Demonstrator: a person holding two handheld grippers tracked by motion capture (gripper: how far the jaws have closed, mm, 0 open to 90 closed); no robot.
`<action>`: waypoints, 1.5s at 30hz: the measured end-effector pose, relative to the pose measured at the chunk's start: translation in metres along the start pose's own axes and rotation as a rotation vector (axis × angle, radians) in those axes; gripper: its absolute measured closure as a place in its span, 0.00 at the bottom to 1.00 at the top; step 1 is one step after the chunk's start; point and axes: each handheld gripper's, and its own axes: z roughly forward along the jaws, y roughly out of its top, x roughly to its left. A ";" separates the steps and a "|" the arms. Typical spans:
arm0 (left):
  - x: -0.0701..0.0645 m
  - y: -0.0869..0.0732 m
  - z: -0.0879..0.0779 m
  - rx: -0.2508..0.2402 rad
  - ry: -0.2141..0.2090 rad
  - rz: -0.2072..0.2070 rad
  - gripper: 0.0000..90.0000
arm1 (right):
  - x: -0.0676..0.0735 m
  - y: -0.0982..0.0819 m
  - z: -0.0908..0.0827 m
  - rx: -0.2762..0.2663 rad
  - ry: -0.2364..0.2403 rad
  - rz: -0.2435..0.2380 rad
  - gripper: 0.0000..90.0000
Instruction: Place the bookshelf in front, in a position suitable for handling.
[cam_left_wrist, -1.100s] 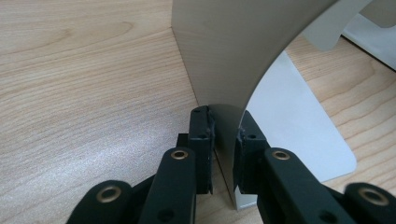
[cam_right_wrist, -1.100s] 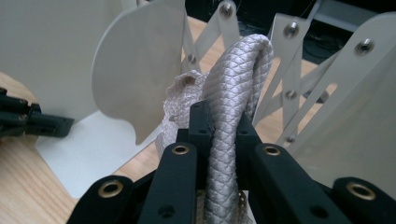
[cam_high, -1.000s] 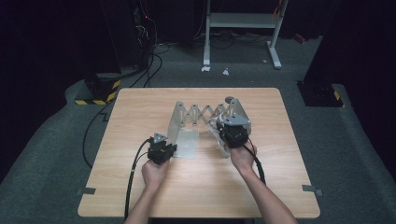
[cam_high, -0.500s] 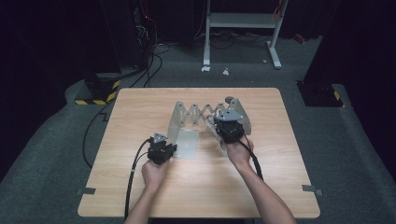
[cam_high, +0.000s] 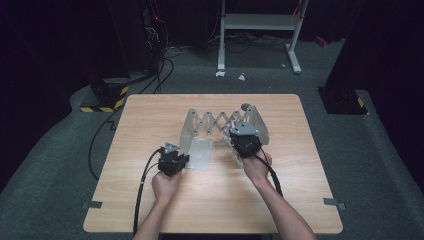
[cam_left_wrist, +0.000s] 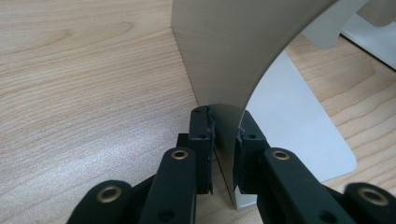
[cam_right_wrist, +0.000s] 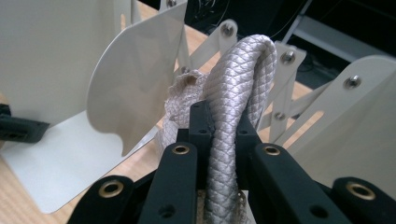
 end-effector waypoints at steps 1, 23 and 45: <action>0.000 0.000 0.000 0.000 0.000 0.000 0.89 | 0.000 -0.002 0.000 0.014 0.013 0.009 0.93; 0.000 0.000 0.000 0.000 -0.001 0.001 0.89 | -0.001 -0.034 0.039 0.128 0.025 0.072 0.93; 0.000 0.000 0.000 0.001 -0.004 0.003 0.89 | -0.019 0.008 0.024 0.045 0.004 0.117 0.93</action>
